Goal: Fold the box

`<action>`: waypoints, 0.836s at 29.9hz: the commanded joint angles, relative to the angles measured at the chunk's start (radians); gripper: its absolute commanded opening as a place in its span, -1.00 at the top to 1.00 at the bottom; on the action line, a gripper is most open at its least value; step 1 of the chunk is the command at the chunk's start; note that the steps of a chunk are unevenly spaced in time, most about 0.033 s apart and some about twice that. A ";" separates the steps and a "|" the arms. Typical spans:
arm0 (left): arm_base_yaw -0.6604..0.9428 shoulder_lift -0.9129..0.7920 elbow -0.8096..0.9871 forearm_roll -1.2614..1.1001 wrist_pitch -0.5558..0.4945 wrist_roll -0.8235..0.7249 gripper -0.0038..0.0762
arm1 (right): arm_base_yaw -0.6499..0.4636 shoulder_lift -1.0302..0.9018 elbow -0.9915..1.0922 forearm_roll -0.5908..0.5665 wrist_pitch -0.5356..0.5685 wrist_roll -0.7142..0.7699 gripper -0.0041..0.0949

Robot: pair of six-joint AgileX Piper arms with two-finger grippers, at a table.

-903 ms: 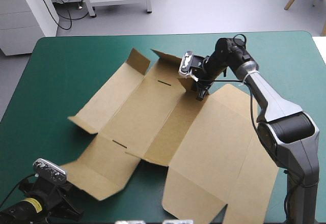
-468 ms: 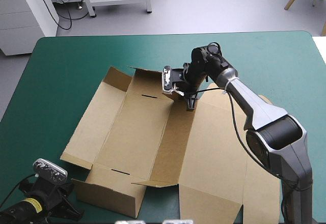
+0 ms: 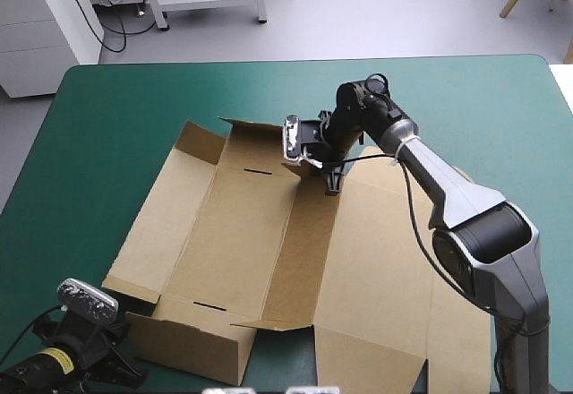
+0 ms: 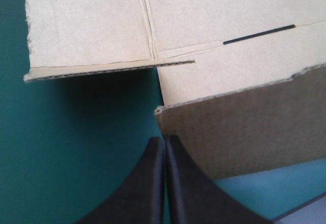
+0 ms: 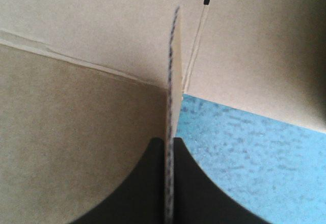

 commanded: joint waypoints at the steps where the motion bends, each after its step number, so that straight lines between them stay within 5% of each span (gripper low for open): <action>1: 0.001 0.007 -0.072 -0.005 -0.046 -0.005 0.93 | 0.002 -0.060 -0.032 0.032 0.002 -0.015 0.96; 11: 0.001 0.007 -0.264 -0.005 -0.025 0.007 0.93 | 0.002 -0.060 -0.032 0.106 0.012 -0.097 0.96; 25: 0.001 0.007 -0.268 -0.005 -0.023 0.007 0.93 | 0.098 -0.060 -0.032 0.101 0.012 -0.156 0.96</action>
